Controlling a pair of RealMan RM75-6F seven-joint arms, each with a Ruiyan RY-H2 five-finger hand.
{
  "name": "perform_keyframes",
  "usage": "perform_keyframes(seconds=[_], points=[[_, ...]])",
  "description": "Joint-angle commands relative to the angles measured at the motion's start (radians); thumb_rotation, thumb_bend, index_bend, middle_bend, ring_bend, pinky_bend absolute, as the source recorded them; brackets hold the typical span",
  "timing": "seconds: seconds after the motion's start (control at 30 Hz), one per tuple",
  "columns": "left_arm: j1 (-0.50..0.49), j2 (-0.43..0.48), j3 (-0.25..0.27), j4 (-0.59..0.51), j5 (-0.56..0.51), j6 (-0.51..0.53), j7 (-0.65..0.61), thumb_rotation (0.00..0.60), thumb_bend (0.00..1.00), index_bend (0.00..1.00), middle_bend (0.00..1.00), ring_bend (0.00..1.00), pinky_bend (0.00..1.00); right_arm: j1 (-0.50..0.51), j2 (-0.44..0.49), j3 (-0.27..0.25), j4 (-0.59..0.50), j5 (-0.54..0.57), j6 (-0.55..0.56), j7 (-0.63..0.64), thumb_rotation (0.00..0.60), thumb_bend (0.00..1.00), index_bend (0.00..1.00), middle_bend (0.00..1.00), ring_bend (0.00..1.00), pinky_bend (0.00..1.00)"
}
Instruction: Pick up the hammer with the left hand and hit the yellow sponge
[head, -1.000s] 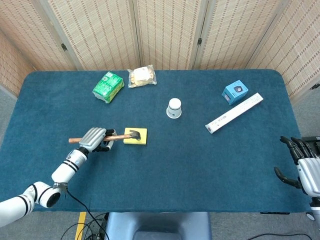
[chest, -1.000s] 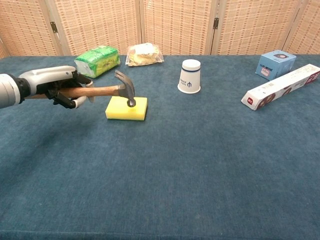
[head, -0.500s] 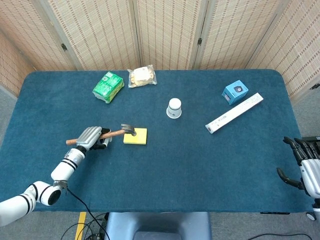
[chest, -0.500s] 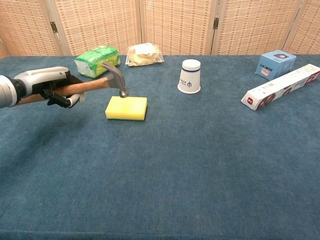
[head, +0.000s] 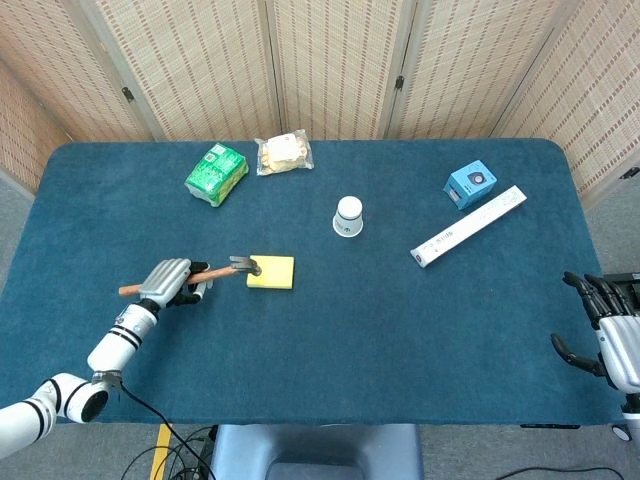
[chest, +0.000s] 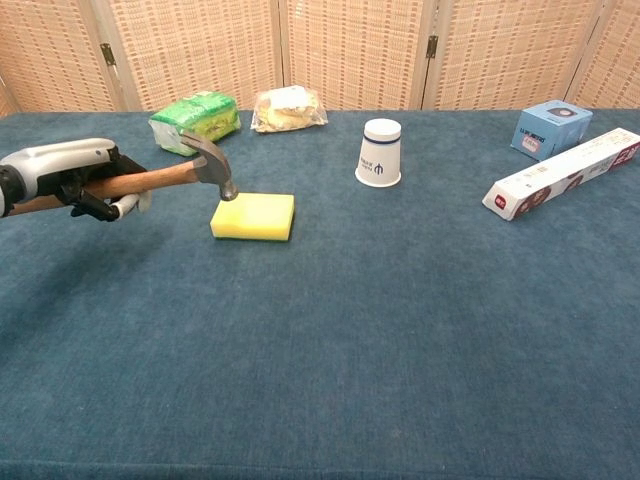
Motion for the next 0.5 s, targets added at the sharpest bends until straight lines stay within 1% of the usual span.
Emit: perform_keyframes(seconds=[0.03, 0.1, 0.23, 0.33, 0.43, 0.5], points=[[-0.025, -0.029, -0.001, 0.038, -0.035, -0.049, 0.054, 0.600, 0.72, 0.71, 0.77, 0.65, 0.85, -0.003, 0.000, -0.001, 0.002, 0.003, 0.002, 0.002, 0.600, 0.25, 0.00, 0.17, 0.09, 0.09], [-0.039, -0.040, 0.005, 0.056, -0.051, -0.078, 0.102, 0.600, 0.72, 0.71, 0.77, 0.65, 0.85, -0.006, 0.000, -0.001, 0.003, 0.004, 0.005, 0.004, 0.600, 0.25, 0.00, 0.17, 0.09, 0.09], [-0.045, -0.048, 0.003, 0.053, -0.079, -0.084, 0.161, 0.600, 0.72, 0.71, 0.77, 0.65, 0.85, -0.011, -0.001, -0.002, 0.006, 0.003, 0.011, 0.006, 0.600, 0.25, 0.00, 0.18, 0.09, 0.09], [-0.039, -0.026, -0.009, 0.020, -0.092, -0.073, 0.167, 0.600, 0.72, 0.71, 0.77, 0.65, 0.85, -0.013, 0.000, -0.002, 0.006, 0.002, 0.016, 0.009, 0.600, 0.25, 0.00, 0.17, 0.09, 0.09], [-0.032, 0.016, -0.028, -0.029, -0.104, -0.065, 0.143, 0.600, 0.72, 0.71, 0.77, 0.65, 0.85, -0.014, 0.000, -0.002, 0.007, -0.001, 0.018, 0.011, 0.600, 0.25, 0.00, 0.17, 0.09, 0.09], [-0.030, 0.040, -0.032, -0.053, -0.102, -0.063, 0.140, 0.600, 0.72, 0.71, 0.77, 0.66, 0.85, -0.013, -0.001, -0.002, 0.008, -0.001, 0.016, 0.011, 0.600, 0.25, 0.00, 0.17, 0.09, 0.09]])
